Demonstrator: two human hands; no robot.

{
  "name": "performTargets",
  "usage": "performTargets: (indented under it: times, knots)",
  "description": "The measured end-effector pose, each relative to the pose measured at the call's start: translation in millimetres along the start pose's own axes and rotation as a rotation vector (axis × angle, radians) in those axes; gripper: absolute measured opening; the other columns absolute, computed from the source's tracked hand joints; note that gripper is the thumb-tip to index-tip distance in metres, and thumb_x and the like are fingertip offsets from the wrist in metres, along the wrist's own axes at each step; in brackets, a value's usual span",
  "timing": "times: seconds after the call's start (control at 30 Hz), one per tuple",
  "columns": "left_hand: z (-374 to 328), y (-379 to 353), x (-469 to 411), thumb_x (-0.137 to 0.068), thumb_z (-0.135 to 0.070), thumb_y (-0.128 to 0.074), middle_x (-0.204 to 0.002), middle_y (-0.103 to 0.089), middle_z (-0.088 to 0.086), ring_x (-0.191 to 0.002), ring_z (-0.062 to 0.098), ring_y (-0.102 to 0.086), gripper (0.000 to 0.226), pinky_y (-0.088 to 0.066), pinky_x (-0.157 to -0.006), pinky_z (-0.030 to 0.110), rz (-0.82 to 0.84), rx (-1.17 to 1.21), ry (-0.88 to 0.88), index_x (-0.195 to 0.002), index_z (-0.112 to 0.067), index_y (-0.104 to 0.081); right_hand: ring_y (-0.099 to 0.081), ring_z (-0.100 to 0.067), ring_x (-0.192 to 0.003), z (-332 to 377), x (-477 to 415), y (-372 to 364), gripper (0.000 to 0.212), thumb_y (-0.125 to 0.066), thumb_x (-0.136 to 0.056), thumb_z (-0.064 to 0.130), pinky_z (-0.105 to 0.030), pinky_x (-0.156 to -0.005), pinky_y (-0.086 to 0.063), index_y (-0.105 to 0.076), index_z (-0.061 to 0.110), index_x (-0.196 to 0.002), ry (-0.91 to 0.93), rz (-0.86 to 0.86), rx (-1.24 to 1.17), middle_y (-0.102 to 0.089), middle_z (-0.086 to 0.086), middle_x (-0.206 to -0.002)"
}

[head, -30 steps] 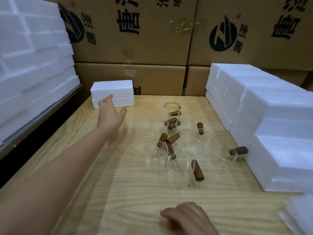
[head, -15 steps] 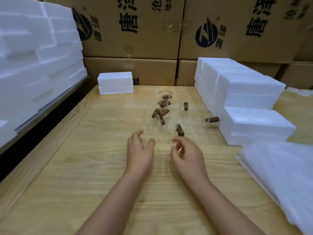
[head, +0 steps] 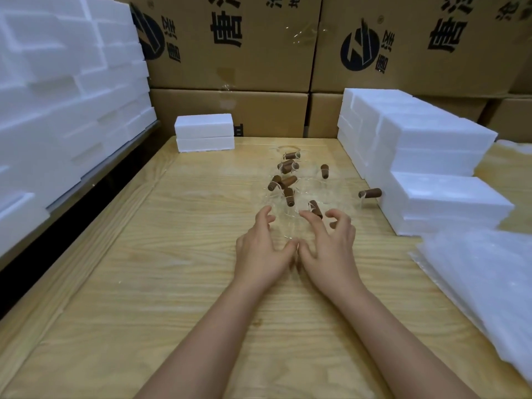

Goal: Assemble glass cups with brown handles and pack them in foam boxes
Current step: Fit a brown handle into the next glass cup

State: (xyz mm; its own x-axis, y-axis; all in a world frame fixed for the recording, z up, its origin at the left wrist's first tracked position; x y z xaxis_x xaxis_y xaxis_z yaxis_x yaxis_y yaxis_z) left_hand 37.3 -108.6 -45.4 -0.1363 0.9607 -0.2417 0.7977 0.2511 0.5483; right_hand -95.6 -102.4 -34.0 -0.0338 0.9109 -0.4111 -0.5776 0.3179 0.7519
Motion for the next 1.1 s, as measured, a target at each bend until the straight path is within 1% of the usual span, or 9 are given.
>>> performTargets:
  times: [0.13,0.23,0.4,0.5,0.57,0.67,0.8,0.93,1.1]
  knots:
    - [-2.6,-0.2,0.5,-0.074,-0.04,-0.074,-0.126,-0.051,-0.014,-0.125,0.012,-0.049,0.09,-0.03,-0.111,0.039,0.001,-0.031,-0.017,-0.147,-0.027,-0.023,-0.03,-0.024,-0.127,6.4,6.8,3.7,0.046,-0.054,-0.086,0.003,-0.025,-0.102,-0.026,-0.057,0.021,-0.128,0.092,0.033,-0.143,-0.032,-0.007,-0.137]
    - [-4.4,0.2,1.8,-0.07,-0.045,-0.075,-0.132,-0.052,-0.006,-0.124,0.015,-0.05,0.101,-0.031,-0.11,0.042,0.003,-0.026,-0.001,-0.15,-0.026,-0.015,-0.042,-0.019,-0.118,14.1,14.3,10.1,0.047,-0.05,-0.083,-0.008,-0.02,-0.1,-0.029,-0.064,0.014,-0.122,0.213,0.031,-0.235,-0.046,-0.005,-0.123]
    - [-2.8,6.1,1.6,-0.065,-0.038,-0.079,-0.101,-0.055,-0.021,-0.09,0.005,-0.055,0.084,-0.041,-0.101,0.042,-0.091,0.077,0.068,-0.132,-0.025,-0.03,-0.055,-0.014,-0.102,30.2,23.3,16.9,0.046,-0.044,-0.079,-0.006,-0.021,-0.091,-0.041,-0.065,0.008,-0.118,0.36,0.031,-0.349,-0.059,-0.003,-0.109]
    - [-4.3,6.2,0.9,-0.059,-0.04,-0.084,-0.094,-0.059,-0.023,-0.088,-0.003,-0.058,0.069,-0.046,-0.095,0.038,-0.077,0.184,0.109,-0.106,-0.032,-0.035,-0.053,-0.002,-0.101,25.2,18.4,23.1,0.039,-0.045,-0.084,-0.004,-0.013,-0.089,-0.04,-0.064,0.01,-0.116,0.295,-0.05,-0.445,-0.058,0.001,-0.109]
    - [-6.7,5.0,2.3,-0.056,-0.038,-0.089,-0.095,-0.064,-0.02,-0.09,-0.003,-0.06,0.064,-0.05,-0.09,0.034,-0.032,0.29,0.1,-0.098,-0.035,-0.04,-0.05,-0.002,-0.11,14.3,12.0,26.1,0.035,-0.047,-0.092,0.003,-0.019,-0.094,-0.041,-0.06,0.015,-0.122,0.157,-0.105,-0.479,-0.053,0.001,-0.116]
    - [-6.7,7.6,4.8,-0.056,-0.029,-0.093,-0.104,-0.067,-0.012,-0.098,0.006,-0.063,0.064,-0.053,-0.087,0.032,0.075,0.424,0.038,-0.101,-0.04,-0.048,-0.047,0.0,-0.118,-2.2,3.7,25.9,0.032,-0.044,-0.1,0.016,-0.021,-0.101,-0.039,-0.049,0.029,-0.129,-0.016,-0.041,-0.512,-0.047,0.005,-0.128]
    - [-7.1,12.9,6.7,-0.057,-0.017,-0.093,-0.111,-0.066,-0.011,-0.102,0.005,-0.065,0.072,-0.054,-0.079,0.021,0.219,0.499,-0.036,-0.106,-0.053,-0.054,-0.06,0.005,-0.082,-7.3,-0.3,25.2,0.027,-0.043,-0.1,0.01,-0.015,-0.076,-0.048,-0.062,0.028,-0.106,-0.065,0.023,-0.619,-0.061,-0.001,-0.108]
    - [-12.6,12.0,6.6,-0.055,-0.009,-0.092,-0.111,-0.064,-0.016,-0.102,0.012,-0.064,0.081,-0.057,-0.079,0.028,0.192,0.554,-0.08,-0.113,-0.051,-0.054,-0.059,0.004,-0.076,-4.6,0.2,31.0,0.031,-0.046,-0.097,0.0,-0.012,-0.07,-0.045,-0.064,0.024,-0.091,-0.05,-0.055,-0.738,-0.06,-0.002,-0.096]
    - [-15.8,11.7,9.1,-0.052,-0.007,-0.093,-0.11,-0.064,-0.021,-0.1,0.011,-0.065,0.073,-0.054,-0.082,0.025,0.127,0.54,-0.123,-0.105,-0.038,-0.053,-0.055,0.003,-0.073,-1.1,2.7,33.6,0.026,-0.049,-0.096,0.001,-0.013,-0.07,-0.044,-0.064,0.021,-0.087,-0.066,-0.084,-0.804,-0.058,-0.005,-0.095]
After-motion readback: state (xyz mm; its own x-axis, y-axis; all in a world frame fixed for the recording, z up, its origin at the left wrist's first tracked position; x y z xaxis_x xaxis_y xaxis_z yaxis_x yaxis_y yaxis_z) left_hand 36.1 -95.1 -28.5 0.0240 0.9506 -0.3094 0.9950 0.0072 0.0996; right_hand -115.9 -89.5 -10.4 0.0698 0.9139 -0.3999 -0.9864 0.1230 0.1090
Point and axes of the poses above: each hand's wrist, its own x-axis away from the middle knuckle, its own y-axis out of the back of the hand, z = x × y, the point moved 3 cm from there along -x, towards the middle knuckle
